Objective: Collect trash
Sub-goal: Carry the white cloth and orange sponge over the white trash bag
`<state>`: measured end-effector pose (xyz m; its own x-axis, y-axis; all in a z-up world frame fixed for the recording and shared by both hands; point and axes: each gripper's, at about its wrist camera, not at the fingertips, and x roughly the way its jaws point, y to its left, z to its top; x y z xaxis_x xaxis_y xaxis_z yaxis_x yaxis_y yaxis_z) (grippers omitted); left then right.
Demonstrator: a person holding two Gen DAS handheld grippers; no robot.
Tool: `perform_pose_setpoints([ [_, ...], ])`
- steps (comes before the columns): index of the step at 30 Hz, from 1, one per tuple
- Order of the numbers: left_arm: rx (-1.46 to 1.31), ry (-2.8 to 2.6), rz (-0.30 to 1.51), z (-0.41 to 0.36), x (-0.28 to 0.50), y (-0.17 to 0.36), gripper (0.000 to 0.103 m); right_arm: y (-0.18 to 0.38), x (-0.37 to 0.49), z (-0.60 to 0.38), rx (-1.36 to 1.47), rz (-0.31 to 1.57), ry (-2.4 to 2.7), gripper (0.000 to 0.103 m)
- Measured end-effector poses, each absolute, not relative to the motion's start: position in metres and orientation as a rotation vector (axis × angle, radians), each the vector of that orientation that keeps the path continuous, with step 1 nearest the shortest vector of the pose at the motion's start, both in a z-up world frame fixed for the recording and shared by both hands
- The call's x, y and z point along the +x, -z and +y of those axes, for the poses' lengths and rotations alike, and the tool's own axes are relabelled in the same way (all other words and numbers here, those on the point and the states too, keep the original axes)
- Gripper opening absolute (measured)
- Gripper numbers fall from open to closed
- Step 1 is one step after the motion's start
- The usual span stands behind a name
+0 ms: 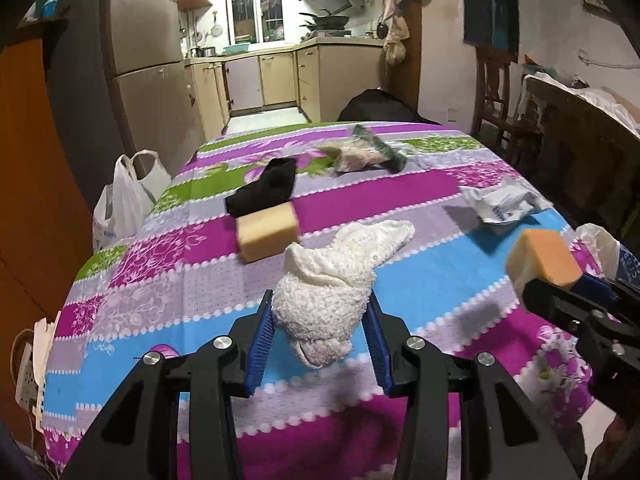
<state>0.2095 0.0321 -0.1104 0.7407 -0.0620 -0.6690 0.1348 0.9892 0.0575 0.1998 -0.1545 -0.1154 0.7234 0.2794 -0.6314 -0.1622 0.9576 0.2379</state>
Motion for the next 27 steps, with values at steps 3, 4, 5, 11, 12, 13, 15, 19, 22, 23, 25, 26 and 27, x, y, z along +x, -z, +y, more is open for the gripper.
perform_pose_setpoints([
  [3, 0.128, 0.134, 0.732, 0.015, 0.205, 0.109, 0.044, 0.111, 0.189, -0.173, 0.201, 0.708, -0.218, 0.042],
  [4, 0.133, 0.141, 0.732, 0.011, 0.205, 0.109, 0.044, 0.110, 0.186, -0.179, 0.210, 0.704, -0.208, 0.042],
  [5, 0.139, 0.151, 0.731, 0.005, 0.204, 0.108, 0.044, 0.109, 0.183, -0.184, 0.217, 0.701, -0.200, 0.042],
  [11, 0.187, 0.224, 0.718, -0.036, 0.200, 0.099, 0.044, 0.098, 0.165, -0.219, 0.220, 0.667, -0.127, 0.042],
  [12, 0.195, 0.235, 0.713, -0.043, 0.200, 0.098, 0.044, 0.097, 0.164, -0.225, 0.223, 0.663, -0.117, 0.042],
  [13, 0.204, 0.251, 0.705, -0.053, 0.199, 0.095, 0.044, 0.096, 0.162, -0.232, 0.227, 0.658, -0.103, 0.042],
  [15, 0.224, 0.282, 0.690, -0.070, 0.198, 0.091, 0.044, 0.093, 0.158, -0.245, 0.230, 0.649, -0.075, 0.042],
  [19, 0.259, 0.346, 0.666, -0.109, 0.197, 0.083, 0.044, 0.084, 0.150, -0.272, 0.224, 0.635, -0.018, 0.042],
  [22, 0.278, 0.393, 0.652, -0.137, 0.198, 0.077, 0.044, 0.076, 0.144, -0.292, 0.206, 0.623, 0.030, 0.042],
  [23, 0.286, 0.409, 0.647, -0.147, 0.198, 0.076, 0.044, 0.073, 0.142, -0.299, 0.198, 0.619, 0.051, 0.042],
  [25, 0.303, 0.441, 0.640, -0.167, 0.196, 0.074, 0.044, 0.069, 0.137, -0.318, 0.207, 0.619, 0.087, 0.042],
  [26, 0.310, 0.455, 0.638, -0.176, 0.196, 0.074, 0.044, 0.067, 0.134, -0.328, 0.215, 0.620, 0.105, 0.042],
  [27, 0.318, 0.469, 0.636, -0.186, 0.195, 0.073, 0.044, 0.066, 0.132, -0.335, 0.217, 0.621, 0.120, 0.042],
])
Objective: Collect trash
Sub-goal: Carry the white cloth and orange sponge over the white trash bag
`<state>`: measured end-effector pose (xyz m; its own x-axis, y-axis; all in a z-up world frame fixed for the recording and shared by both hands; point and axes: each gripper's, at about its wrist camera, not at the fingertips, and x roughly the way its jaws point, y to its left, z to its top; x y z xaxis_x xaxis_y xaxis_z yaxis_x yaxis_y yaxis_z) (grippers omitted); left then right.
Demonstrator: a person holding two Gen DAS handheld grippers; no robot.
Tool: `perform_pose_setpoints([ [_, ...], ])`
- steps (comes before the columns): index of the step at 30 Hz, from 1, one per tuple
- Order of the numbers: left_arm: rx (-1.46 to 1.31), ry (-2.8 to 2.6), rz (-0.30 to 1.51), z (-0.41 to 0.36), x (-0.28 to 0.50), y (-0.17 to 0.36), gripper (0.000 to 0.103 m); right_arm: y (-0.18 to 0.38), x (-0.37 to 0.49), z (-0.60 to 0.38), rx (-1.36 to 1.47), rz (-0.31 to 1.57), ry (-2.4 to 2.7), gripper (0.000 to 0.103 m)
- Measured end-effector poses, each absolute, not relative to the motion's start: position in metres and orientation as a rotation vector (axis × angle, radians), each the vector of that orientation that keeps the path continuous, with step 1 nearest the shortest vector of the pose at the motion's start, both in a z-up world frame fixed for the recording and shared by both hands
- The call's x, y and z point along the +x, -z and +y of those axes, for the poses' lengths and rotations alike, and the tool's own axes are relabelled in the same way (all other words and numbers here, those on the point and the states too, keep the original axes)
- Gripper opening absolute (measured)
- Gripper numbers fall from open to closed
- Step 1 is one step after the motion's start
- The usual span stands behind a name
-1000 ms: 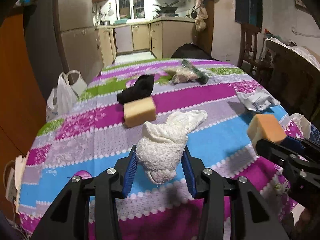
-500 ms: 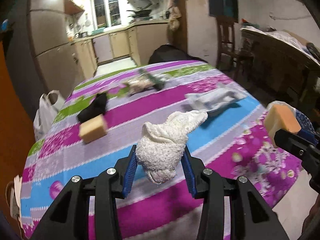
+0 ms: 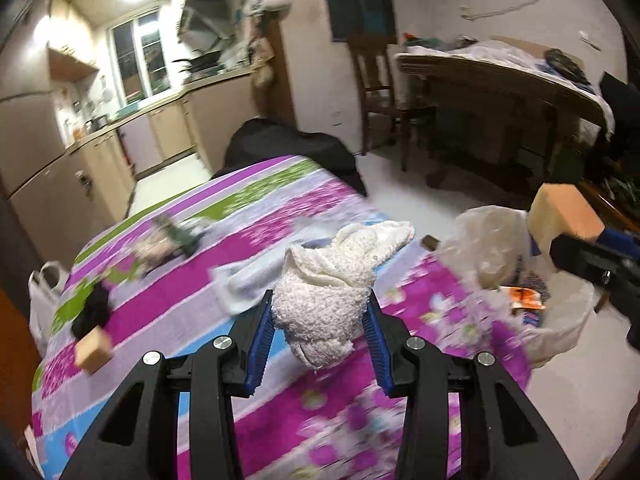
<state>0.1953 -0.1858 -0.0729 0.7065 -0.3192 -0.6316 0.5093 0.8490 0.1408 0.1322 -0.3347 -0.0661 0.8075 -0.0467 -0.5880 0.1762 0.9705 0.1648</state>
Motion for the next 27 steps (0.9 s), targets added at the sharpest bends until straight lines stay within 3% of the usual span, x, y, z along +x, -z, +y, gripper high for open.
perform_pose_setpoints([
  [17, 0.454, 0.679, 0.626, -0.327, 0.195, 0.071, 0.044, 0.049, 0.125, -0.430, 0.101, 0.716, 0.325, 0.042],
  [27, 0.533, 0.828, 0.692, -0.393, 0.205, 0.072, 0.044, 0.063, 0.142, -0.474, 0.111, 0.874, 0.355, 0.042],
])
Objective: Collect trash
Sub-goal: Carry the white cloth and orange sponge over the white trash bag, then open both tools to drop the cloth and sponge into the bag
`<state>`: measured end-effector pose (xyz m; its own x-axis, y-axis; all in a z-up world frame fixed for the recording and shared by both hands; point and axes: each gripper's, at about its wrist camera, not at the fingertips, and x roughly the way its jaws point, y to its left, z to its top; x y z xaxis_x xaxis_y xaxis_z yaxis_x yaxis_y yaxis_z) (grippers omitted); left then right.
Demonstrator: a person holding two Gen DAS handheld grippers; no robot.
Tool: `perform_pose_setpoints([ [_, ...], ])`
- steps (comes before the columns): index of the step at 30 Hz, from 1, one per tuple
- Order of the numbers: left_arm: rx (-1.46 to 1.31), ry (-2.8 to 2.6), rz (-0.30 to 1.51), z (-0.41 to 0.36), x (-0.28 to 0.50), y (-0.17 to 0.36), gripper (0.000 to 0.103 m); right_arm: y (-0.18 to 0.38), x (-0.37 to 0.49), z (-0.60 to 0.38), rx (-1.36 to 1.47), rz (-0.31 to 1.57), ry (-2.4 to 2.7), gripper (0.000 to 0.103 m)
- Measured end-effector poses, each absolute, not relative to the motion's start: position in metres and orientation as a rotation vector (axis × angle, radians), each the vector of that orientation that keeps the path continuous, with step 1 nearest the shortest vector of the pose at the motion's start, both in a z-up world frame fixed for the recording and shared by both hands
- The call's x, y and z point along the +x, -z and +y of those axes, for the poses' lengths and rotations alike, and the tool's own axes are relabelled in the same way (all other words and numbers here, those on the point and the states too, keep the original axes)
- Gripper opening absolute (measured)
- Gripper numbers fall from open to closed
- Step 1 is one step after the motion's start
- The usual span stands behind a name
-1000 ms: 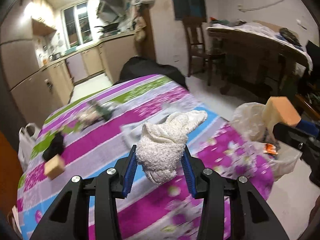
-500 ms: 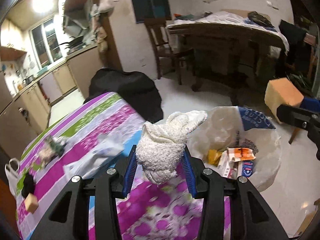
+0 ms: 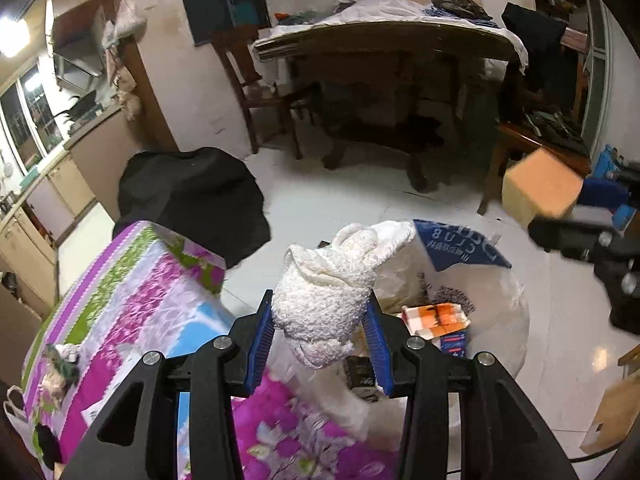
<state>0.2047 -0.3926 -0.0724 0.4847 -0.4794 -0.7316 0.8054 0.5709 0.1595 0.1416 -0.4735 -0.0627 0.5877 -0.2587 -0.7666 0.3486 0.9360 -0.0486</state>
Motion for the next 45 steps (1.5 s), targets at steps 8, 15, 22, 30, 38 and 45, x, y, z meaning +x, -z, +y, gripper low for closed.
perform_pose_setpoints([
  [8, 0.569, 0.886, 0.810, -0.413, 0.222, 0.098, 0.044, 0.071, 0.156, -0.486, 0.155, 0.983, 0.327, 0.042],
  [15, 0.601, 0.893, 0.838, -0.412, 0.225, 0.116, 0.044, 0.082, 0.165, -0.489, 0.178, 1.036, 0.297, 0.042],
  [22, 0.619, 0.883, 0.863, -0.415, 0.234, 0.124, 0.044, 0.093, 0.175, -0.498, 0.214, 1.082, 0.276, 0.042],
  [30, 0.635, 0.868, 0.858, -0.421, 0.238, 0.126, 0.048, 0.094, 0.186, -0.500, 0.187, 1.122, 0.252, 0.043],
  [38, 0.631, 0.839, 0.851, -0.419, 0.242, 0.125, 0.062, 0.102, 0.197, -0.493, 0.112, 1.220, 0.242, 0.052],
  [45, 0.620, 0.837, 0.831, -0.413, 0.239, 0.119, 0.062, 0.105, 0.196, -0.488, 0.091, 1.229, 0.248, 0.052],
])
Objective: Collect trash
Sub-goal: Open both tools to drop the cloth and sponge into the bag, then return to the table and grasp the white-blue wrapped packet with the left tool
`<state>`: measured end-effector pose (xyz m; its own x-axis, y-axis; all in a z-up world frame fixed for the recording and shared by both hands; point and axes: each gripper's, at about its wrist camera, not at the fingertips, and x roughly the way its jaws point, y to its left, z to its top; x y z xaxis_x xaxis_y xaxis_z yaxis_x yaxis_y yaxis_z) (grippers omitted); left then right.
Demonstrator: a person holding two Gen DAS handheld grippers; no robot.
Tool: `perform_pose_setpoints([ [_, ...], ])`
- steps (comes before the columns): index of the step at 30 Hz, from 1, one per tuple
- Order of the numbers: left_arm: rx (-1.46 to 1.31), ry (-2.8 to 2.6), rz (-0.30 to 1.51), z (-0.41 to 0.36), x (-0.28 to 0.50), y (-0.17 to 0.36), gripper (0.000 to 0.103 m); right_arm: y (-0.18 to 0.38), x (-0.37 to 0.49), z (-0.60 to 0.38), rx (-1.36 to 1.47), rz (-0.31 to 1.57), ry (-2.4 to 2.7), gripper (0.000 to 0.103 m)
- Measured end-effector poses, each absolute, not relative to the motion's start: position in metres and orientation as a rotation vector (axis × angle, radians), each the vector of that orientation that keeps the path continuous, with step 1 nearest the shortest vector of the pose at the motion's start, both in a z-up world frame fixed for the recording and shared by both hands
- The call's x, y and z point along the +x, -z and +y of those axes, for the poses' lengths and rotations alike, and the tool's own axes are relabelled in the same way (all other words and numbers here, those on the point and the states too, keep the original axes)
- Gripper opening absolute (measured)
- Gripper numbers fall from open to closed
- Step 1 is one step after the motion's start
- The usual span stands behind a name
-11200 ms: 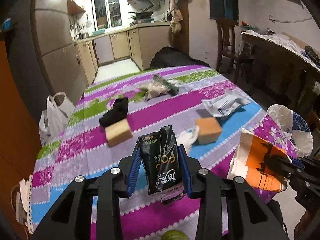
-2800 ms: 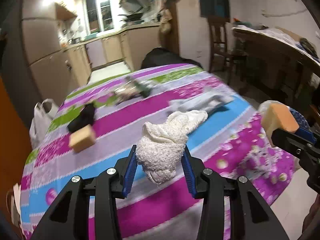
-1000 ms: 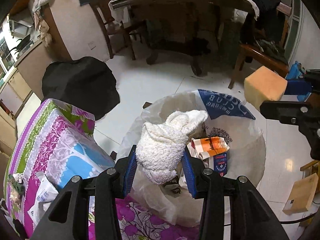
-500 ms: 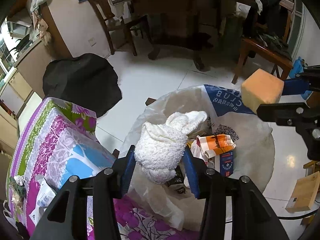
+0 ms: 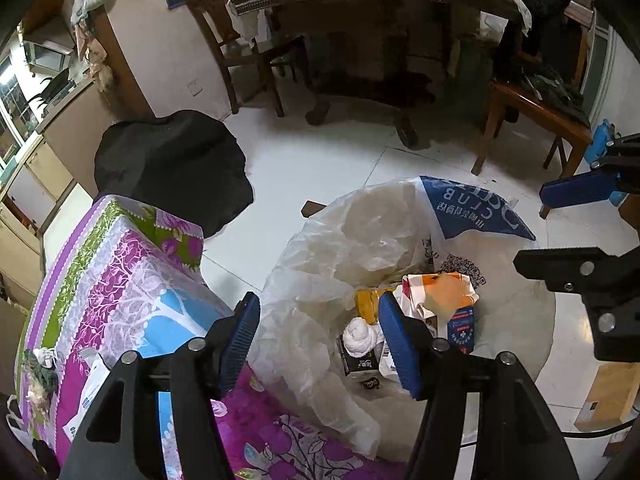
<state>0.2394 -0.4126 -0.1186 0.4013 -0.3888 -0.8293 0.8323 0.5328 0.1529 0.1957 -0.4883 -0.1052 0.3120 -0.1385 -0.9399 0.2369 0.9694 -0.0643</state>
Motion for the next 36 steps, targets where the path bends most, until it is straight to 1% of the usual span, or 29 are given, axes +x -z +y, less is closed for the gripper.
perform_pose_setpoints([
  [14, 0.587, 0.809, 0.820, -0.392, 0.231, 0.114, 0.062, 0.105, 0.191, -0.481, 0.094, 1.192, 0.254, 0.052],
  [19, 0.568, 0.758, 0.790, -0.363, 0.228, 0.112, 0.063, 0.106, 0.186, -0.471, 0.143, 1.109, 0.220, 0.052],
  [25, 0.520, 0.699, 0.753, -0.308, 0.235, 0.104, 0.064, 0.113, 0.175, -0.443, 0.198, 0.998, 0.186, 0.052],
  [31, 0.478, 0.691, 0.729, -0.235, 0.256, 0.085, 0.071, 0.125, 0.164, -0.406, 0.280, 0.943, 0.103, 0.054],
  [33, 0.474, 0.702, 0.728, -0.214, 0.266, 0.080, 0.074, 0.129, 0.158, -0.394, 0.295, 0.932, 0.081, 0.058],
  [35, 0.496, 0.723, 0.718, -0.191, 0.280, 0.080, 0.079, 0.132, 0.153, -0.385, 0.309, 0.929, 0.062, 0.059],
  [36, 0.505, 0.734, 0.719, -0.185, 0.285, 0.081, 0.080, 0.135, 0.150, -0.380, 0.322, 0.928, 0.052, 0.060],
])
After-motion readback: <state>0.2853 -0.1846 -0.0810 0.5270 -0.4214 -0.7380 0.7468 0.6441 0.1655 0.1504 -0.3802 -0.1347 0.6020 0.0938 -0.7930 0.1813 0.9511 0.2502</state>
